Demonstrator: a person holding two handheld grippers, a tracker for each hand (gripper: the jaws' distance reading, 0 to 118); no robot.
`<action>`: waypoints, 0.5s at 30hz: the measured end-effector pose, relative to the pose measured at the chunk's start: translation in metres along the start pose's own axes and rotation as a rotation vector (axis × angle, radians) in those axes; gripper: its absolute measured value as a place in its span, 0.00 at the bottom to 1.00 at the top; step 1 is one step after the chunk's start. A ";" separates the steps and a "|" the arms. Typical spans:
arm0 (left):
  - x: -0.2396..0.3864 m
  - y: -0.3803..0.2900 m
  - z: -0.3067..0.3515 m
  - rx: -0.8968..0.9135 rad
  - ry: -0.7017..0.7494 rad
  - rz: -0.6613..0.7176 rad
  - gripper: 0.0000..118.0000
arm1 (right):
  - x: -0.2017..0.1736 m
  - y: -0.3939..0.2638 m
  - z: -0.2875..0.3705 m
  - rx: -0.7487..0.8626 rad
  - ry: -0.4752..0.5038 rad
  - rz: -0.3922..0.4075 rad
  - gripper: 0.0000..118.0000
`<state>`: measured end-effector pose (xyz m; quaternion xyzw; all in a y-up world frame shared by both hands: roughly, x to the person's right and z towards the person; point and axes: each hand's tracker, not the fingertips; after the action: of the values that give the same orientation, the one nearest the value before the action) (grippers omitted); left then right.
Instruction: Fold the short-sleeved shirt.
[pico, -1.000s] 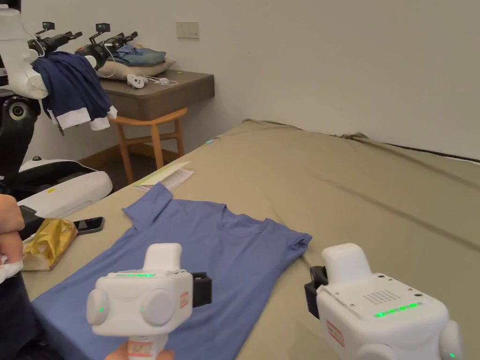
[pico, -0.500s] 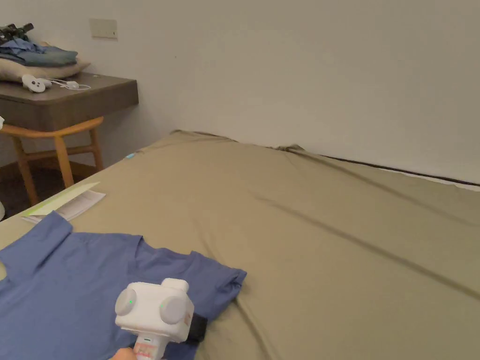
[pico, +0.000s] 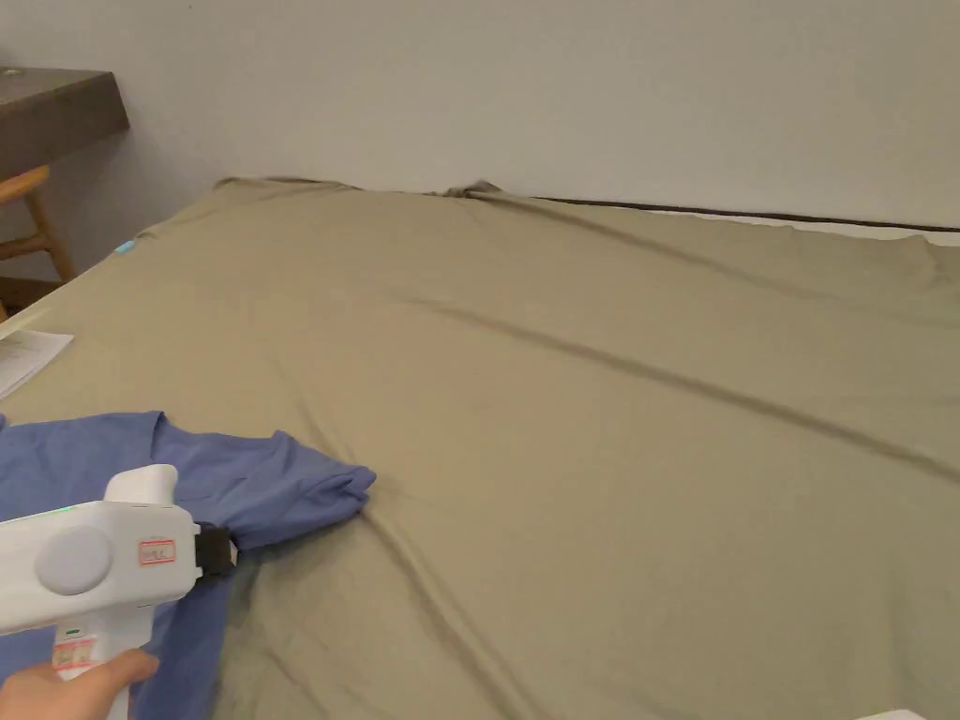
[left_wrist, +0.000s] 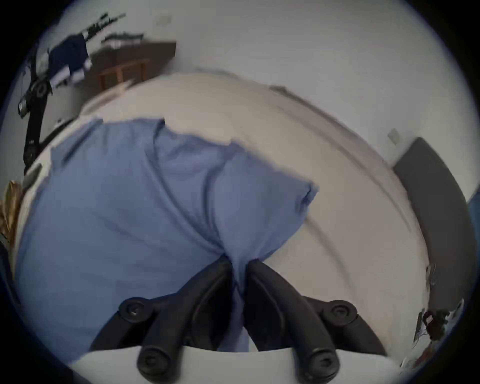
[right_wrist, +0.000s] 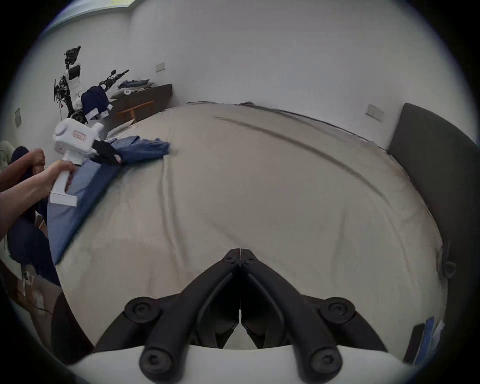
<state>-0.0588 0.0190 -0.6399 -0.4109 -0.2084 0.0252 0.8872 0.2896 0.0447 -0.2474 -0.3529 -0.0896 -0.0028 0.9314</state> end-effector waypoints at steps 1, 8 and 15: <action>0.010 0.004 0.021 0.051 -0.002 -0.013 0.04 | 0.008 -0.004 0.012 0.017 -0.021 -0.020 0.02; 0.154 -0.036 0.109 0.151 -0.205 -0.257 0.04 | 0.051 -0.043 0.105 0.094 -0.125 -0.128 0.02; 0.420 -0.121 0.090 -0.014 -0.657 -0.612 0.04 | 0.085 -0.101 0.199 0.090 -0.315 -0.192 0.02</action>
<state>0.2732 0.0949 -0.3523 -0.3066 -0.5912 -0.1105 0.7377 0.3333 0.1051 -0.0206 -0.2966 -0.2677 -0.0325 0.9161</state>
